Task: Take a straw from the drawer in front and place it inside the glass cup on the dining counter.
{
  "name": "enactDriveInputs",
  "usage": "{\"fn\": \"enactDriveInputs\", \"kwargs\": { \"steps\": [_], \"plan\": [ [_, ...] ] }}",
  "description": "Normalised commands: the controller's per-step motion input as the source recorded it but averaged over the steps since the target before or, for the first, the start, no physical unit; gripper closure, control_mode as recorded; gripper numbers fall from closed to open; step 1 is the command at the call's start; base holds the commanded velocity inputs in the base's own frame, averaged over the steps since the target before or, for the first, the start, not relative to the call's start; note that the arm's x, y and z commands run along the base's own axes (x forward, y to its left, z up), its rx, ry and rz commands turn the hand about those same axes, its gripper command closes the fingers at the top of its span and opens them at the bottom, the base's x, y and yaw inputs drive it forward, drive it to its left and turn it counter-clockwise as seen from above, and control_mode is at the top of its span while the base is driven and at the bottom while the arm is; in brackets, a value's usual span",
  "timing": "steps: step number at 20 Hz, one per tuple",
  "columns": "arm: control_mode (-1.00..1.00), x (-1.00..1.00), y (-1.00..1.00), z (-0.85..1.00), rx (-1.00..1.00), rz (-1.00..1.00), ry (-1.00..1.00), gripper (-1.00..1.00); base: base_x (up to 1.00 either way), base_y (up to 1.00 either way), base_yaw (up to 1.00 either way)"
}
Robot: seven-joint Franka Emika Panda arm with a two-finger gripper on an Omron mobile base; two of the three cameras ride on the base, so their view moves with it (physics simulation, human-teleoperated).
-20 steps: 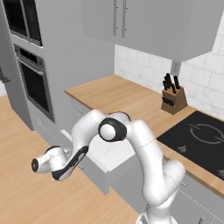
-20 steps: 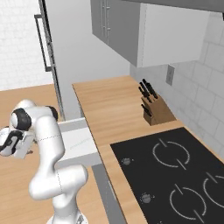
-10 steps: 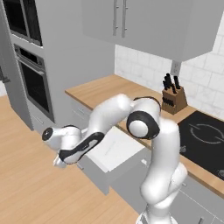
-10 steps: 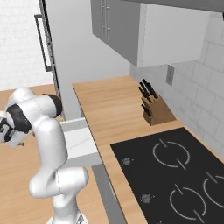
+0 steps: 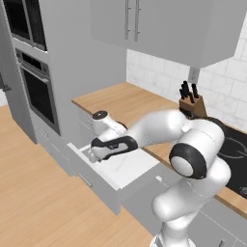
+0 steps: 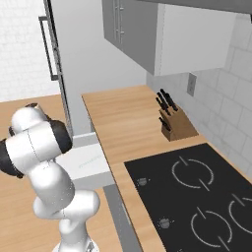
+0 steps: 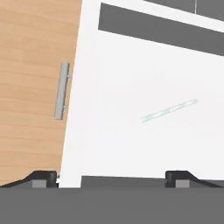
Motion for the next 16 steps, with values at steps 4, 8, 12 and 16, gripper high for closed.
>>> {"fn": "enactDriveInputs", "kwargs": {
  "steps": [4, 8, 12, 16],
  "plan": [
    [-1.0, 0.71, -0.21, -0.16, 0.0, -0.03, 0.07, -1.0, 0.0, 0.0, 0.0],
    [-1.0, 0.56, -0.03, -0.58, 0.0, 0.0, 0.0, -1.0, 0.0, 0.0, 0.0],
    [-1.0, 0.46, 0.0, -0.75, 0.0, 0.0, 0.05, -1.0, 0.0, 0.0, 0.0],
    [-1.0, 0.26, 0.0, -0.65, 0.0, 0.0, 0.07, -1.0, 0.0, 0.0, 0.0]
  ]
}}
